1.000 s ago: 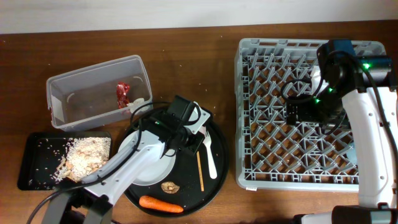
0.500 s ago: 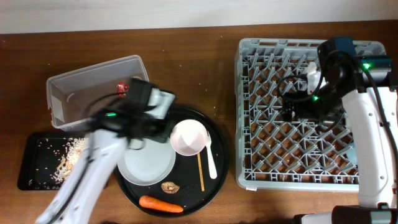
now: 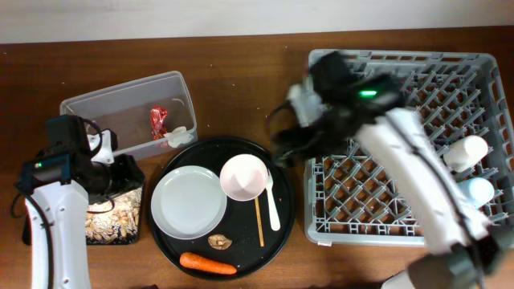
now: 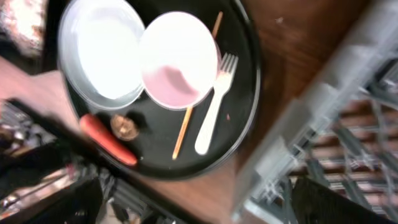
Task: Sort waste into correct bins and load items into the dishwasher rack
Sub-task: 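Hand the pink bowl from the left gripper to the right gripper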
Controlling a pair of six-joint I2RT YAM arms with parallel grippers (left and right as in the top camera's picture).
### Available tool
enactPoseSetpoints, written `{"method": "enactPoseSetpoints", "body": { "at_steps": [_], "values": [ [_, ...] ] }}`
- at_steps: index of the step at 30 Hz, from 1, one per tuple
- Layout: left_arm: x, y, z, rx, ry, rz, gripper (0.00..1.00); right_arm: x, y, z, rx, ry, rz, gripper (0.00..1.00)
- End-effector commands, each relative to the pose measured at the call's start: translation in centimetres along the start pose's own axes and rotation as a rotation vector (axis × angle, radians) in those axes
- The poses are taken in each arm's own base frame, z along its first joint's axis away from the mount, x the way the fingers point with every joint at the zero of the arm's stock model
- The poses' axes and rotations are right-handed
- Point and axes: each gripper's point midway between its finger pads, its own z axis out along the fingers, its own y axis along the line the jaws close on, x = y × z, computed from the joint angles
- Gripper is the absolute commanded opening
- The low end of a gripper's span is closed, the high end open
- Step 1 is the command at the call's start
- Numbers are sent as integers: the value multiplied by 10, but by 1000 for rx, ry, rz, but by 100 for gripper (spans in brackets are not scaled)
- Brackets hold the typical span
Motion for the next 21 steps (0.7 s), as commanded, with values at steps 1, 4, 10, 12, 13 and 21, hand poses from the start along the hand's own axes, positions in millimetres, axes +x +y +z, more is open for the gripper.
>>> {"method": "enactPoseSetpoints", "body": {
  "at_steps": [1, 4, 10, 12, 13, 21],
  "values": [
    [0, -2, -3, 15, -8, -20, 55, -7, -4, 55, 157, 80, 78, 98],
    [0, -2, -3, 15, -7, -20, 55, -11, -5, 105, 197, 145, 122, 86],
    [1, -2, -1, 14, -1, -21, 55, -8, -22, 164, 233, 241, 204, 74],
    [2, -2, 0, 14, -1, -21, 55, -4, -25, 175, 241, 270, 208, 66],
    [2, -1, 0, 14, 1, -22, 55, -2, -27, 179, 244, 280, 211, 61],
    [2, -1, 0, 14, -2, -21, 56, -2, -27, 177, 244, 282, 214, 4]
  ]
}}
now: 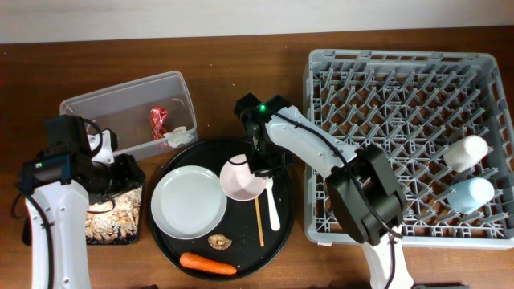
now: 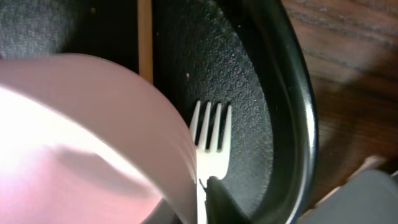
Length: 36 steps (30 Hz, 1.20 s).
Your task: Sort waste into correct bins and load items into the dishwasher rack
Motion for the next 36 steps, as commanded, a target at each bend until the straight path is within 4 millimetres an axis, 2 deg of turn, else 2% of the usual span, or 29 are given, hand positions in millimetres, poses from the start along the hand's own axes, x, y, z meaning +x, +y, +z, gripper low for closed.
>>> {"method": "enactPoseSetpoints", "body": {
  "at_steps": [1, 4, 8, 9, 12, 16, 18, 19, 24, 28, 31, 34, 36],
  "values": [
    [2, -1, 0, 10, -1, -13, 56, 0, -2, -7, 5, -8, 12, 4],
    [1, -1, 0, 11, -3, -12, 56, -5, -4, -37, -12, -57, 22, 4],
    [1, -1, 0, 11, -4, -12, 56, -17, -29, -114, -35, -196, 56, 4],
    [1, -1, 0, 11, -4, -11, 56, -18, -40, -134, -22, -238, 77, 4],
    [1, -1, 0, 11, -5, -11, 56, -7, -99, -217, 71, -423, 140, 4],
    [1, -1, 0, 11, -5, -12, 56, 22, -163, -264, 218, -526, 249, 4],
    [1, -1, 0, 11, -5, -12, 56, 34, -192, -278, 277, -556, 330, 4],
    [1, -1, 0, 11, -5, -12, 56, 40, -215, -285, 309, -570, 390, 4],
    [1, -1, 0, 11, -5, -11, 56, 52, -261, -285, 348, -544, 514, 4],
    [1, -1, 0, 11, -5, -12, 56, 61, -307, -293, 447, -560, 630, 4],
    [1, -1, 0, 11, -4, -12, 56, 68, -348, -315, 603, -635, 739, 4],
    [1, -2, 0, 15, -4, -20, 56, 92, -385, -342, 801, -734, 998, 4],
    [1, -2, 0, 15, -4, -22, 56, 93, -397, -350, 875, -766, 1046, 4]
  ]
}}
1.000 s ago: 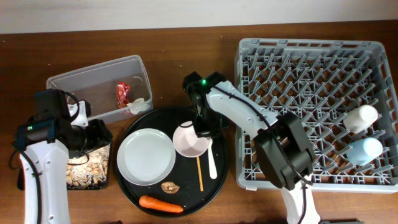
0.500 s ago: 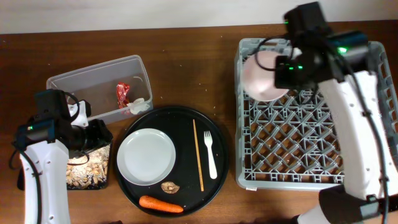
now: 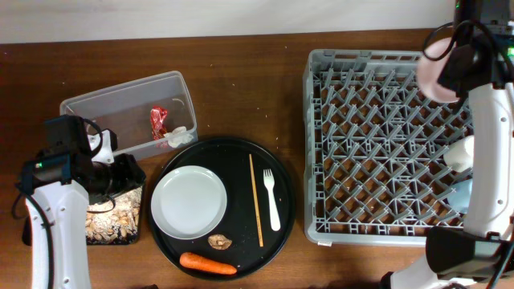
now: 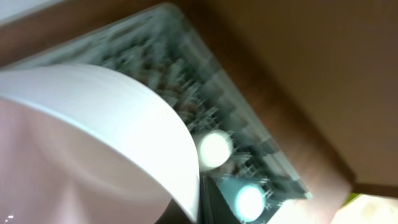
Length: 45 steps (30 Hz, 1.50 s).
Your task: Sort waste into correct bins and load items into the dishwasher rack
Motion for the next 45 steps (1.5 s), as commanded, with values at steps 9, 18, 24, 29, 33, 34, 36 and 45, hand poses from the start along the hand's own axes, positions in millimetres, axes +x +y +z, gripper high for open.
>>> {"method": "enactPoseSetpoints", "body": {
  "at_steps": [9, 18, 24, 29, 33, 34, 36, 45],
  "values": [
    [1, -2, 0, 14, -2, -16, 56, 0, 6, 95, 413, -11, -55, 4],
    [3, -2, 0, 14, 3, -17, 56, 46, 59, 159, 440, 106, -182, 4],
    [2, -2, 0, 14, 3, -17, 56, 61, 86, 157, 389, 121, -231, 4],
    [2, -1, 0, 14, 3, -17, 60, 94, 102, 162, 311, 229, -274, 14],
    [2, -1, 0, 14, 3, -17, 60, 114, 104, 163, 279, 304, -297, 21],
    [2, -1, 0, 14, 3, -17, 60, 117, 104, 163, 275, 320, -304, 24],
    [3, -2, 0, 14, 3, -17, 61, 122, 102, 161, 272, 344, -315, 26],
    [3, -6, 0, 40, 6, -18, 61, 127, 93, 155, 300, 379, -355, 21]
  ]
}}
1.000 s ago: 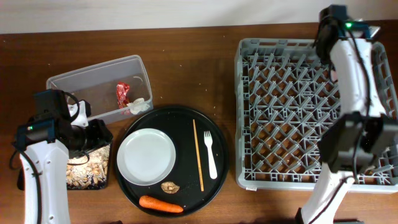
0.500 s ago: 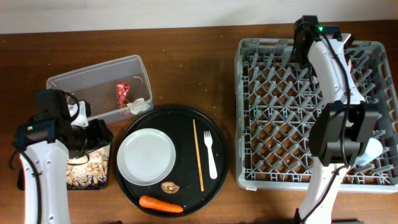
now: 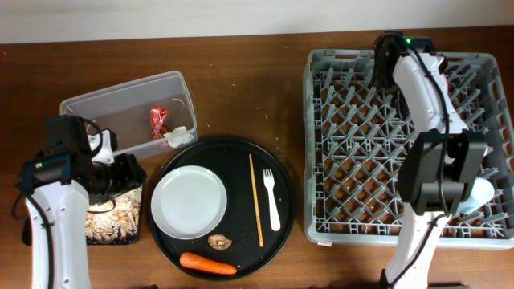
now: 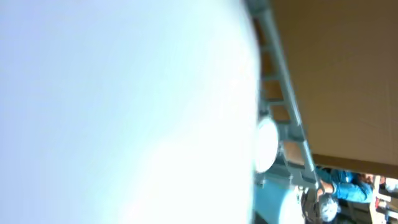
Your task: Sort waste into correct bins and load items into the dishwasher rack
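A pale, washed-out bowl fills most of the right wrist view, very close to the camera; my fingers are hidden behind it. Overhead, my right gripper is over the far left part of the grey dishwasher rack, and the bowl is hidden under the arm. On the black tray lie a white plate, a white fork, a chopstick, a carrot and a brown scrap. My left gripper hangs at the patterned bin; its jaws are not visible.
A clear bin at the back left holds a red wrapper and a white scrap. A white cup and a light blue cup lie at the rack's right side, mostly behind the right arm overhead.
My right gripper has moved with the bowl from the rack's far right corner to its far left part. The bowl no longer shows overhead. The left arm has not moved.
My right arm was between the tray and the rack while the pink bowl sat on the tray. Then the gripper was at the bowl's rim. Then the bowl was held over the rack's far right corner, off the tray. Now it is over the rack's far left.
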Controlling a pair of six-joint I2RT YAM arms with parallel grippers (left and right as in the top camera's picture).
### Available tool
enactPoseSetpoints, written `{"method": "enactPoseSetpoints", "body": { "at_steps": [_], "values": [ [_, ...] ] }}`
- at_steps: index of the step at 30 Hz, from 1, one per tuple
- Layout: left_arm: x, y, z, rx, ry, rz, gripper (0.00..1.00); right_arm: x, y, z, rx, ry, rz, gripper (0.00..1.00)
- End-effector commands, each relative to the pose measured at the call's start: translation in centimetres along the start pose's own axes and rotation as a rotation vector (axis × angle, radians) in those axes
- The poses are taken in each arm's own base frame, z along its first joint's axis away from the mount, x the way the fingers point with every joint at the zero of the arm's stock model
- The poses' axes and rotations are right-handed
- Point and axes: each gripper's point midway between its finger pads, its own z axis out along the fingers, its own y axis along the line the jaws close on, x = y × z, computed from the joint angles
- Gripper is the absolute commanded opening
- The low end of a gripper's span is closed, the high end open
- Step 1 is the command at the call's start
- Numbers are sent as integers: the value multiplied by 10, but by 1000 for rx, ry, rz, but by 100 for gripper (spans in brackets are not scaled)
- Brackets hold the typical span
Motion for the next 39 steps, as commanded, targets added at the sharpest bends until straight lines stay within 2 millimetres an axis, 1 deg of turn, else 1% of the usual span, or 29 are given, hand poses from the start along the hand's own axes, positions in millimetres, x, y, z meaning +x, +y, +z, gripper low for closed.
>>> {"method": "enactPoseSetpoints", "body": {
  "at_steps": [1, 2, 4, 8, 12, 14, 18, 25, 26, 27, 28, 29, 30, 31, 32, 37, 38, 39],
  "values": [
    [3, -4, 0, 28, 3, -11, 61, 18, 11, 13, -6, 70, -65, 17],
    [3, -4, 0, 28, 4, -11, 61, 13, 4, 14, 27, 51, -59, 14],
    [3, -4, 0, 28, 7, -11, 61, 9, -6, 18, 63, 37, -50, 4],
    [3, -4, 0, 28, 6, -11, 61, 10, -11, 23, 59, 57, -29, 4],
    [3, -4, 0, 28, 6, -11, 61, 8, -15, 20, 55, 48, 3, 4],
    [3, -4, 0, 28, 6, -11, 61, 4, -20, 13, 42, 35, 22, 5],
    [3, -4, 0, 28, 6, -11, 61, -2, -32, -7, -20, 8, 80, 11],
    [3, -4, 0, 28, 6, -11, 61, -16, -59, -40, -94, -70, 169, 12],
    [3, -4, 0, 28, 6, -11, 61, -20, -57, -43, -118, -83, 148, 13],
    [3, -4, 0, 28, 6, -11, 61, -24, -50, -45, -163, -95, 101, 16],
    [3, -4, 0, 28, 6, -11, 61, -27, -38, -48, -230, -103, 37, 19],
    [3, -4, 0, 28, 6, -11, 61, -28, -29, -50, -277, -108, -9, 26],
    [3, -4, 0, 28, 6, -11, 61, -29, -13, -54, -354, -119, -93, 33],
    [3, -4, 0, 28, 6, -11, 61, -31, -6, -56, -395, -129, -129, 39],
    [3, -4, 0, 28, 7, -11, 61, -32, -3, -56, -401, -134, -123, 47],
    [4, -4, 0, 28, 10, -12, 61, -37, -1, -58, -416, -151, -109, 51],
    [4, -4, 0, 28, 10, -12, 61, -38, 1, -59, -426, -153, -107, 52],
    [4, -4, 0, 28, 10, -12, 61, -40, 5, -61, -448, -159, -106, 58]
  ]
}}
